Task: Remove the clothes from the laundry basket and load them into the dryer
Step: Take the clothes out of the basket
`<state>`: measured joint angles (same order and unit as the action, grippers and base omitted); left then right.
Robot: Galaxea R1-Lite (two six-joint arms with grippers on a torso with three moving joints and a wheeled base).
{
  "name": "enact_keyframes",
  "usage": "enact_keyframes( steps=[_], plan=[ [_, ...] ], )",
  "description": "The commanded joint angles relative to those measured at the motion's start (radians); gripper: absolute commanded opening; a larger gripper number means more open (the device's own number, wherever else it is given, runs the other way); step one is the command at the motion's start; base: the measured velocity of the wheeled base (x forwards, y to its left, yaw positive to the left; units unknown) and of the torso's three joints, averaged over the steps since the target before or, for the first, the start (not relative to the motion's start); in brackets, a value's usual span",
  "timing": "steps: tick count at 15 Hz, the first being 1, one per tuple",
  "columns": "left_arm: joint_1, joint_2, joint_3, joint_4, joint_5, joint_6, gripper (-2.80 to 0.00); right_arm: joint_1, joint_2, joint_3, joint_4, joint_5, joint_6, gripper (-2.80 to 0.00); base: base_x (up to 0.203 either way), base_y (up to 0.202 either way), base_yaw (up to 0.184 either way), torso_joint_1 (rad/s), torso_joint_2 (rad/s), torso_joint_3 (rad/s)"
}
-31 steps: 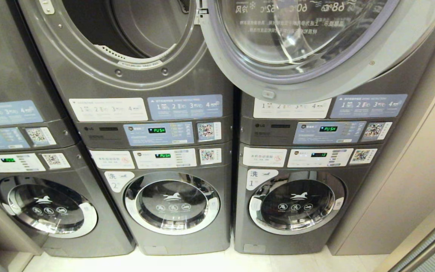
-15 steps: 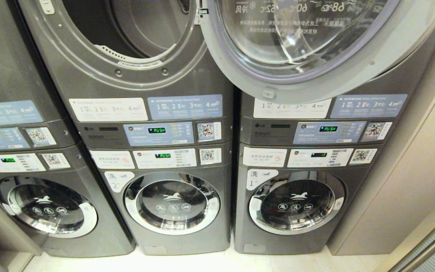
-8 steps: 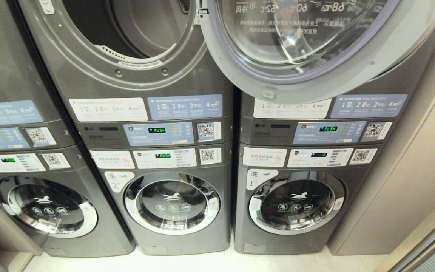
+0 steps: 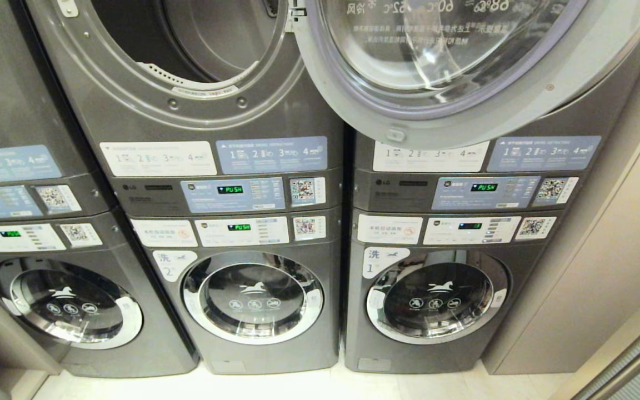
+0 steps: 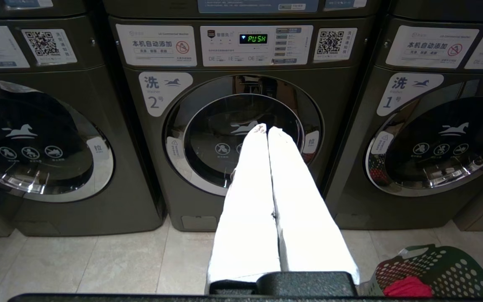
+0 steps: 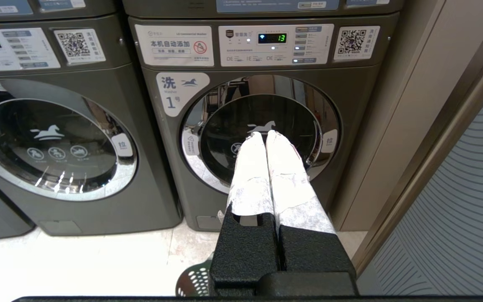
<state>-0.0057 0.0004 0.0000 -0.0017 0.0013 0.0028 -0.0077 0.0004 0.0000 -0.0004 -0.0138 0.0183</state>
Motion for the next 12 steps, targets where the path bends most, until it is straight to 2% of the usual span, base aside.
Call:
enact_keyframes(
  steps=[1,12],
  plan=[
    [0.000,0.000,0.000,0.000,0.000,0.000,-2.80,0.000,-0.002,0.000,0.000,0.000,0.000,-2.80,0.000,0.000,0.000,-0.056,0.14,0.061],
    [0.000,0.000,0.000,0.000,0.000,0.000,-2.80,0.000,-0.001,0.000,0.000,0.000,0.000,-2.80,0.000,0.000,0.000,-0.059,0.12,0.068]
  ],
)
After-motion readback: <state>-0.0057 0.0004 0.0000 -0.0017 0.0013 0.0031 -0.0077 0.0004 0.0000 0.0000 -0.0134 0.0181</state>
